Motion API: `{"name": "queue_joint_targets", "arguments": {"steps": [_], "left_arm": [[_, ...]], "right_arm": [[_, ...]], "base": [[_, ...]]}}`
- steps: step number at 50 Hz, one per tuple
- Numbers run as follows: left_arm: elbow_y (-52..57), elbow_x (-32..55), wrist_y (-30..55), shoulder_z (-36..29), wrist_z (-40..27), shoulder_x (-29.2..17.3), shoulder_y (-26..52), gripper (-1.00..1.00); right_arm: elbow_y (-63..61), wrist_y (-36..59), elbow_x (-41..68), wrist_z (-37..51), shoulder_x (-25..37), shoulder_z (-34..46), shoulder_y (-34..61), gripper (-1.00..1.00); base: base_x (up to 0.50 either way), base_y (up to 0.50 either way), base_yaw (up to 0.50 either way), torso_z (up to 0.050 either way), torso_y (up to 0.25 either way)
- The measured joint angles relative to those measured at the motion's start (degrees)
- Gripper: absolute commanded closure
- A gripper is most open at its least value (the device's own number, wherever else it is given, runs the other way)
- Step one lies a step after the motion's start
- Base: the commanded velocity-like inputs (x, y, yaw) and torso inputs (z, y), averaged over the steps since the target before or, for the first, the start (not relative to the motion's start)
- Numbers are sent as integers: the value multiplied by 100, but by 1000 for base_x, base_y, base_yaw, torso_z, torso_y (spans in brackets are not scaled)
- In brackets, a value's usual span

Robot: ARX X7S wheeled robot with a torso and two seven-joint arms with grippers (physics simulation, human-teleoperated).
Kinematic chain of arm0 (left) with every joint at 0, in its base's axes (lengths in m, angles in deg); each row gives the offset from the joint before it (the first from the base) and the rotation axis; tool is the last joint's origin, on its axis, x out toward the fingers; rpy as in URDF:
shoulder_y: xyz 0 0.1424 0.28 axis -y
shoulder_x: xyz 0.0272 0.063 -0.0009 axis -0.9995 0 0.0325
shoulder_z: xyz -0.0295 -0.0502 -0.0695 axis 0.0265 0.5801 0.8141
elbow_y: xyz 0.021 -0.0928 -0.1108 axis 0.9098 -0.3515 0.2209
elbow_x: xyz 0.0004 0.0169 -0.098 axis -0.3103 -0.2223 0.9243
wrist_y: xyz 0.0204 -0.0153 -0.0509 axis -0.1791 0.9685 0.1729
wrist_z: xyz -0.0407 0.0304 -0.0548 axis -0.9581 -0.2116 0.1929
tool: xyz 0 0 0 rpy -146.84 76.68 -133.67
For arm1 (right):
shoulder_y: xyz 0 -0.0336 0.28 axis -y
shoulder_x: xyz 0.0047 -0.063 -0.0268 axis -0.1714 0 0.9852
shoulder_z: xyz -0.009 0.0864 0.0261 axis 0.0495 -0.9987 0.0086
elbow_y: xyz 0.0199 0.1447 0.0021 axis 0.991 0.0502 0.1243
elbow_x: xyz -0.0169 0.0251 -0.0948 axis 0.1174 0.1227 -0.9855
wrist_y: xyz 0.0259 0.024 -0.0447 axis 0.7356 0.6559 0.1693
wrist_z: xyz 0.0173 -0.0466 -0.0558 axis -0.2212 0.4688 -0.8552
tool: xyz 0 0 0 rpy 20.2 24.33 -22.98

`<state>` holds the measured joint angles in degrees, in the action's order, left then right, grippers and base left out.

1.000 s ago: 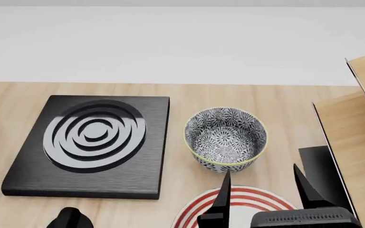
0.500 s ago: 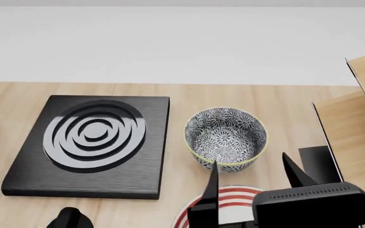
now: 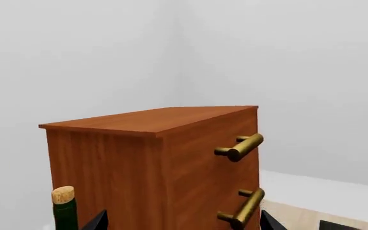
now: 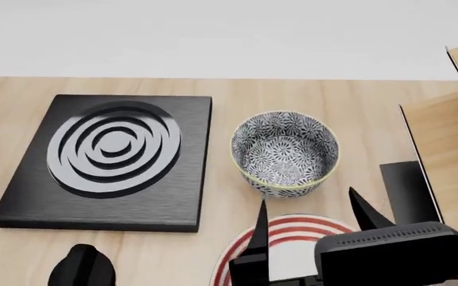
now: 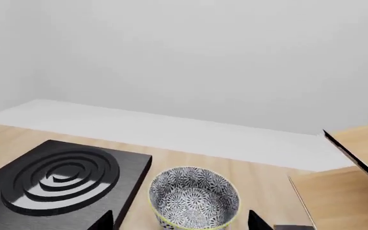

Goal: Pick up the cream cheese and put it in the bowl.

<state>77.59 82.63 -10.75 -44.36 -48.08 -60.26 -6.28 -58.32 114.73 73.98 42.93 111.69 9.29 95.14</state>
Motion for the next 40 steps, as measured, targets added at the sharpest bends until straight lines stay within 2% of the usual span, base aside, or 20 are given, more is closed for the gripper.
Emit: {"name": "queue_joint_targets", "arguments": {"steps": [25, 40], "left_arm": [[-27, -10, -2, -29, -22, -16, -5, -100], [-24, 24, 15, -22, -32, -26, -5, -100]], "right_arm": [[30, -85, 28, 18, 73, 121, -78, -100], [-96, 353, 393, 11, 184, 314, 181, -100]], "base": [[0, 0, 0, 0, -106], [0, 0, 0, 0, -4]]}}
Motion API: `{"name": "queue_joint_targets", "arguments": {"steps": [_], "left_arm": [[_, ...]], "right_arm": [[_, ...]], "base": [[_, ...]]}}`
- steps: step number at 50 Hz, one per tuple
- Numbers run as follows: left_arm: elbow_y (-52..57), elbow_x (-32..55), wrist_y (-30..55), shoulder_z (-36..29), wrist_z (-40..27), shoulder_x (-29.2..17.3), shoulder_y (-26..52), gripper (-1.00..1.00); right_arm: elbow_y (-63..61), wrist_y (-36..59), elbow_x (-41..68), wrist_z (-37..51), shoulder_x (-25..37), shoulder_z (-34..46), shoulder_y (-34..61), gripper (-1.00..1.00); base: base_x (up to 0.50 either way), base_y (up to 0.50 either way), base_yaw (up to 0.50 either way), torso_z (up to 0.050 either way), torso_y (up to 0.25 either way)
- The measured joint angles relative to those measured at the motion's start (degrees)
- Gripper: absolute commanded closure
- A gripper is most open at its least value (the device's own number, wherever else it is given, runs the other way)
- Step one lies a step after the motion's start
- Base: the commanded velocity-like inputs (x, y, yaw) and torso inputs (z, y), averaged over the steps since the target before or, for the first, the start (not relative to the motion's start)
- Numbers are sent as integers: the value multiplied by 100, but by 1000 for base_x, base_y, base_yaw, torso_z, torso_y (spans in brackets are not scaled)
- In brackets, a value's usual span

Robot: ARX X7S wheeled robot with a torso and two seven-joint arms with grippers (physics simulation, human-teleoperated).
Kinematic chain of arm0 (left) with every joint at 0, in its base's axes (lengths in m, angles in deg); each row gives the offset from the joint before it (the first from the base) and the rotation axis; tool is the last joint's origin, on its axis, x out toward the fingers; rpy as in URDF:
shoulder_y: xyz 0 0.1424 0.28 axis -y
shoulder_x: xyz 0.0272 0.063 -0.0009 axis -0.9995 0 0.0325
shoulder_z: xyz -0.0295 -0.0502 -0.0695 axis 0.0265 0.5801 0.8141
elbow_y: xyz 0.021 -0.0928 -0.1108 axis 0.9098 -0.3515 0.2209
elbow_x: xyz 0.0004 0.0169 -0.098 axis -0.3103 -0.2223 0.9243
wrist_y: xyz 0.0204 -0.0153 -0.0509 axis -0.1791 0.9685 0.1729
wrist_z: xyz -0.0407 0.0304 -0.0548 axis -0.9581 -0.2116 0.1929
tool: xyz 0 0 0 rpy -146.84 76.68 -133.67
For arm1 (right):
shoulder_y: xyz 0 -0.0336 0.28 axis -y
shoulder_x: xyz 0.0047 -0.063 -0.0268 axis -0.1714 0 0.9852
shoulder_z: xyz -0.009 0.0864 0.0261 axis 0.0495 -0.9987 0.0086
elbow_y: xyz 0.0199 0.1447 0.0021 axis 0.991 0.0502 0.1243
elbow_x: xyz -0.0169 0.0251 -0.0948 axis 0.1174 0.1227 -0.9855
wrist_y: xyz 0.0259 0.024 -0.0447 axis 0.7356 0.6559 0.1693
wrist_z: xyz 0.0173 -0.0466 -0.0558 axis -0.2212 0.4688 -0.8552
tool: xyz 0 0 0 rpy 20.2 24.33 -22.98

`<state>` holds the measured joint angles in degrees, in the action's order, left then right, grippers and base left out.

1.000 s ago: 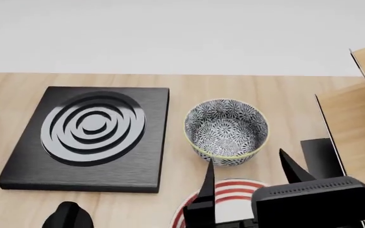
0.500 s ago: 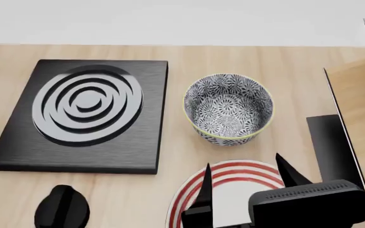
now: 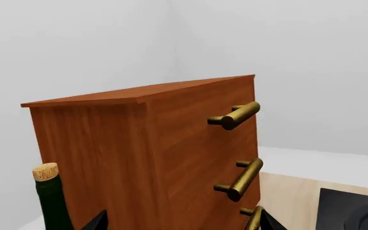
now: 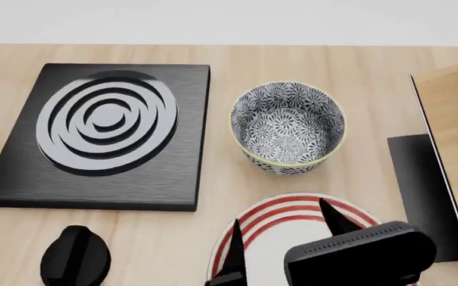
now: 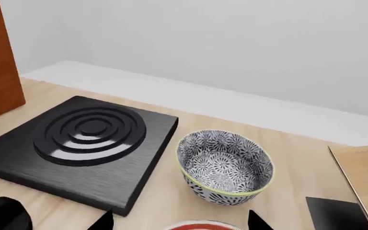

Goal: Pick up the cream cheese and put it in the bowl.

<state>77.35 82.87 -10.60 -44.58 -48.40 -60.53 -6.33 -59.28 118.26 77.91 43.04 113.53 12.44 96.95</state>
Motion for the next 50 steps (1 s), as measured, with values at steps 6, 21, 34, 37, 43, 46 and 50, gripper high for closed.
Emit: {"name": "queue_joint_targets", "arguments": {"steps": [6, 21, 34, 37, 43, 46, 50], "left_arm": [[3, 5, 9, -5, -5, -7, -1, -100], [5, 5, 28, -20, -26, -21, 1, -100], [0, 7, 27, -23, -39, -26, -2, -100], [2, 10, 32, -24, -43, -30, -1, -100], [3, 14, 41, -27, -52, -36, 1, -100], [7, 18, 48, -26, -58, -39, 3, -100], [6, 20, 50, -27, -64, -43, 5, -100]], "right_arm": [[-60, 335, 185, 6, 50, 193, 212, -100], [-100, 1508, 1137, 86, -49, 356, 939, -100], [124, 2636, 2495, 537, -315, 306, 1656, -100], [226, 2776, 2838, 701, -331, 352, 1810, -100], [474, 2947, 3467, 1024, -320, 570, 2156, -100], [605, 3000, 3731, 1168, -309, 738, 2339, -100], [763, 3037, 4011, 1315, -294, 994, 2572, -100]], "base": [[0, 0, 0, 0, 0], [0, 0, 0, 0, 0], [0, 0, 0, 0, 0], [0, 0, 0, 0, 0], [0, 0, 0, 0, 0], [0, 0, 0, 0, 0], [0, 0, 0, 0, 0]]}}
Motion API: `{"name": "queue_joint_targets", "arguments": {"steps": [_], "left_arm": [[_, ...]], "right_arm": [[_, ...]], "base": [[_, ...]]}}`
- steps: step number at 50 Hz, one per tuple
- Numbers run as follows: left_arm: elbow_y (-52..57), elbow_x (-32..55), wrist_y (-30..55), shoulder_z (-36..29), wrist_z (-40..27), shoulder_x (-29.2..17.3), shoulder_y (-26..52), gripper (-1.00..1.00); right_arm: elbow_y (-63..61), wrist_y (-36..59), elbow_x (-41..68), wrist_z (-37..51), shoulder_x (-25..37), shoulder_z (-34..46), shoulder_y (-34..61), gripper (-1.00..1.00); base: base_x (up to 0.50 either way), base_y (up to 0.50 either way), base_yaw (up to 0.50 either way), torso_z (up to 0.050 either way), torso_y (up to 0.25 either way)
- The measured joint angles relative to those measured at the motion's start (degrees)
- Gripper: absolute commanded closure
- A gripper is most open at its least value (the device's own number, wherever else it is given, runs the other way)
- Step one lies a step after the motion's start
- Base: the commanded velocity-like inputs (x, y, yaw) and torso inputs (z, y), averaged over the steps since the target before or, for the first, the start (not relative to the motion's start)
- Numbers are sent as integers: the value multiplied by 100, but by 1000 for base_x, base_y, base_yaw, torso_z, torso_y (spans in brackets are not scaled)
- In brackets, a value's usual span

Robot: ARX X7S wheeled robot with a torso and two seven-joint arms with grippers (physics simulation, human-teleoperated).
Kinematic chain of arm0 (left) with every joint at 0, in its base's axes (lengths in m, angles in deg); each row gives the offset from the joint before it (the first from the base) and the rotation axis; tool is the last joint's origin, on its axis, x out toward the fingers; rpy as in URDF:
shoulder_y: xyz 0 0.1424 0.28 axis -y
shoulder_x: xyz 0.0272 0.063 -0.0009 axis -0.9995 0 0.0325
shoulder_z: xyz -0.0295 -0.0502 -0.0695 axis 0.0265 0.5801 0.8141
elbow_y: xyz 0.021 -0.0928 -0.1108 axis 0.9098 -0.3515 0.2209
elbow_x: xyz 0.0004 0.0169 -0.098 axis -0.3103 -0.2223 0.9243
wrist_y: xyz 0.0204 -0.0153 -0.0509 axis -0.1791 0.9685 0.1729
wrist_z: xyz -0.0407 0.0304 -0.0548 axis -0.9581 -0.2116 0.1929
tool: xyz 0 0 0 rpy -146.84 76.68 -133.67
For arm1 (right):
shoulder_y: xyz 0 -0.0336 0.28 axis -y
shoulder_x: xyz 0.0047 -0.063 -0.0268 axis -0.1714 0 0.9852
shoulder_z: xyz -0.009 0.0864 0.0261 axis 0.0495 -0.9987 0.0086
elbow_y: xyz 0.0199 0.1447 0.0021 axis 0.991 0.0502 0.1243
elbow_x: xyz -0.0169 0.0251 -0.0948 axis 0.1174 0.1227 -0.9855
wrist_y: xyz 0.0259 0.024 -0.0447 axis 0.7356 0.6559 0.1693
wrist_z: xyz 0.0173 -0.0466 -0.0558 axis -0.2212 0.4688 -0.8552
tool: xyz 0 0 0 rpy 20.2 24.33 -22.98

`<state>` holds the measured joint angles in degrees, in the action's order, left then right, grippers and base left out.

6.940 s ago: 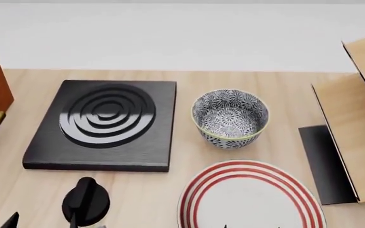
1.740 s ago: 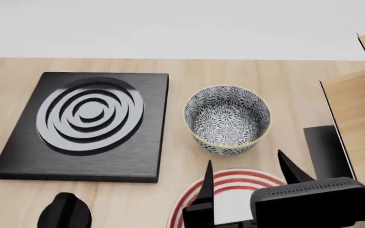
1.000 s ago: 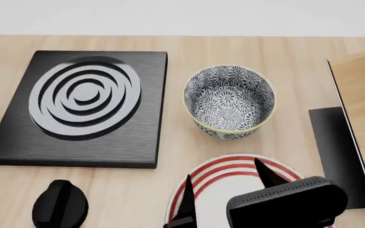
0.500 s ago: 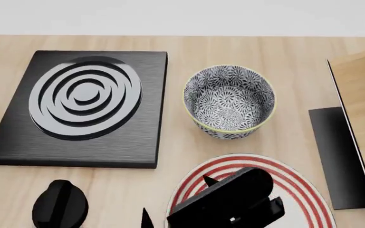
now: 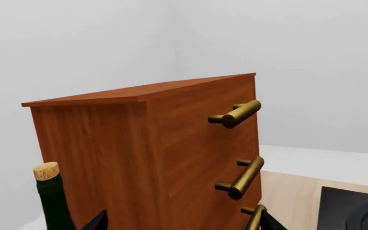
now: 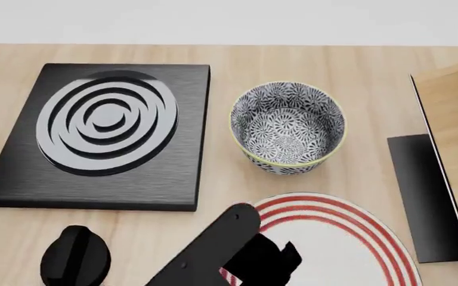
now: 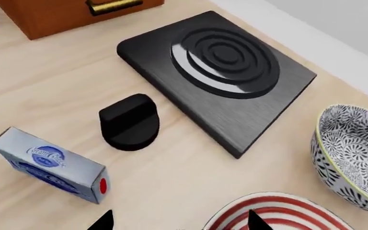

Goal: Pick up the cream cheese and put it in the bowl.

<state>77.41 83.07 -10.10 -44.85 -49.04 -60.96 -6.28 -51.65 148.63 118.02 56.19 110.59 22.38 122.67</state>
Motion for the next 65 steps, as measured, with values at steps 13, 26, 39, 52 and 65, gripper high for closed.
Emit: {"name": "queue_joint_targets", "arguments": {"steps": [13, 26, 39, 52, 65], "left_arm": [[2, 10, -4, 4, -21, -6, -1, -100], [12, 17, -6, 13, -49, -9, -11, -100], [8, 18, -28, 16, -66, -10, -24, -100], [8, 19, -37, 13, -87, -15, -28, -100], [2, 23, -56, 12, -103, -18, -31, -100]], "right_arm": [[432, -22, 366, -2, 13, 806, 647, -100], [764, -101, 240, -525, -32, 1515, 1168, -100], [1077, -314, -340, -1173, -75, 2227, 1616, -100], [1382, -546, -810, -1692, -169, 2814, 1944, -100], [1631, -765, -1162, -2096, -302, 3300, 2173, -100]], "base": [[0, 0, 0, 0, 0], [0, 0, 0, 0, 0], [0, 0, 0, 0, 0], [0, 0, 0, 0, 0], [0, 0, 0, 0, 0]]}}
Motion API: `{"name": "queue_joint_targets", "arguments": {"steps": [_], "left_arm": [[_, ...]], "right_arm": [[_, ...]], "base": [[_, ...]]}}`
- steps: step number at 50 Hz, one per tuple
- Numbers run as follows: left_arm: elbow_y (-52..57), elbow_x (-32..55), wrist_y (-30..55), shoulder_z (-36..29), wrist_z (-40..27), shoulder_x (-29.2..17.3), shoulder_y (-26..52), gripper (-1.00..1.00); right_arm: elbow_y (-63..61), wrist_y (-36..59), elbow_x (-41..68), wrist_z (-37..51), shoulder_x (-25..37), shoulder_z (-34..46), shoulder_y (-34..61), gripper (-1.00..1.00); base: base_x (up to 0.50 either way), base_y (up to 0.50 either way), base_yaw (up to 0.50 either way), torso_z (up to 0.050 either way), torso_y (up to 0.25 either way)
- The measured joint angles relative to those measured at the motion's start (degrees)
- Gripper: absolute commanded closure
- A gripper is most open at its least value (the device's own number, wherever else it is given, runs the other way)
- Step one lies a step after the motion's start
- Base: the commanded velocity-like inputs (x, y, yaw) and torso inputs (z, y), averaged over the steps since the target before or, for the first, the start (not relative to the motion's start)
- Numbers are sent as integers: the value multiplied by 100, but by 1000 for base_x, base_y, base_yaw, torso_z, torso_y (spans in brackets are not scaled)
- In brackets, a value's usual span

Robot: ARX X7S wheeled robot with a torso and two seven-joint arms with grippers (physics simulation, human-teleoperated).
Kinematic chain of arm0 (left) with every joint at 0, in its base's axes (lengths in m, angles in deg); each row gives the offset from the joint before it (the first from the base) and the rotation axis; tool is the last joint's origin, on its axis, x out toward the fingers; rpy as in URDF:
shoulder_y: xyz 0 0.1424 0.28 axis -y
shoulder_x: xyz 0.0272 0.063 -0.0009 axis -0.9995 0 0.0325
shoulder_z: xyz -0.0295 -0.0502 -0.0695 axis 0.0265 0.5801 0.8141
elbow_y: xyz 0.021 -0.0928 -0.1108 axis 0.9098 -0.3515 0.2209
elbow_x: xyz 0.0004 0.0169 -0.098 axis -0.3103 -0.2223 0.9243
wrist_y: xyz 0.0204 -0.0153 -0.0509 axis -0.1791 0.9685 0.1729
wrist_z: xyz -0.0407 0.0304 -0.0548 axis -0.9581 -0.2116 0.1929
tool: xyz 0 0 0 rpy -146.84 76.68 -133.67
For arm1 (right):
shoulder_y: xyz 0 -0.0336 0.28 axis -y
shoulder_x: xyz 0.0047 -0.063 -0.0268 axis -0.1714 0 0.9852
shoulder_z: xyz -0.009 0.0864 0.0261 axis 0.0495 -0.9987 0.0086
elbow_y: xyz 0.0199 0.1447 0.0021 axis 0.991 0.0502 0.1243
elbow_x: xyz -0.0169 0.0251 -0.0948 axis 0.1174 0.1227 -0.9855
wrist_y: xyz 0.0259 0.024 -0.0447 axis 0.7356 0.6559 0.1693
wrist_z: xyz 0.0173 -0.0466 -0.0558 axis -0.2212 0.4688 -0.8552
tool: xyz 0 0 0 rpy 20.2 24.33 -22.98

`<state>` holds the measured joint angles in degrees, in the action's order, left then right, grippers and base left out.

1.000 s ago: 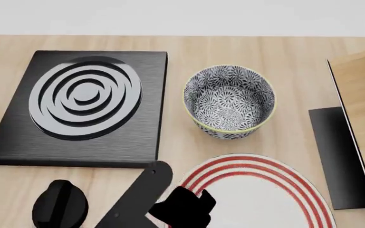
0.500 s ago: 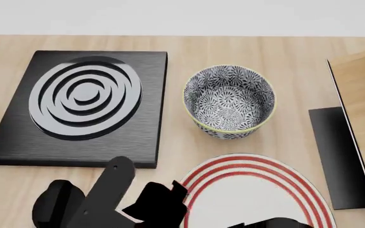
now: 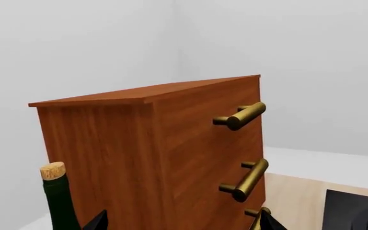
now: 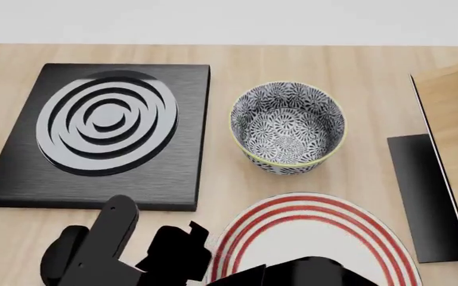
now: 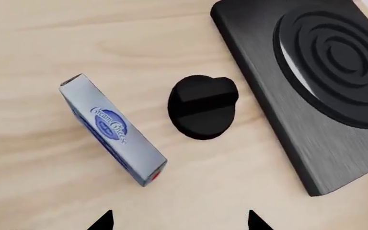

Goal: Pick up the cream cheese and put it in the bowl.

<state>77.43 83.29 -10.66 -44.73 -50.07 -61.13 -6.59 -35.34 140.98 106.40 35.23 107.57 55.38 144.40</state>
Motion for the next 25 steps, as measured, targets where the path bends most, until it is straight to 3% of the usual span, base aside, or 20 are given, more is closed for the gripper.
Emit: {"name": "queue_joint_targets", "arguments": {"steps": [25], "left_arm": [[-6, 12, -4, -16, -27, -21, 10, -100]], "right_arm": [[547, -564, -610, -774, -180, 654, 348, -100]], "base": [[0, 0, 0, 0, 0]]}}
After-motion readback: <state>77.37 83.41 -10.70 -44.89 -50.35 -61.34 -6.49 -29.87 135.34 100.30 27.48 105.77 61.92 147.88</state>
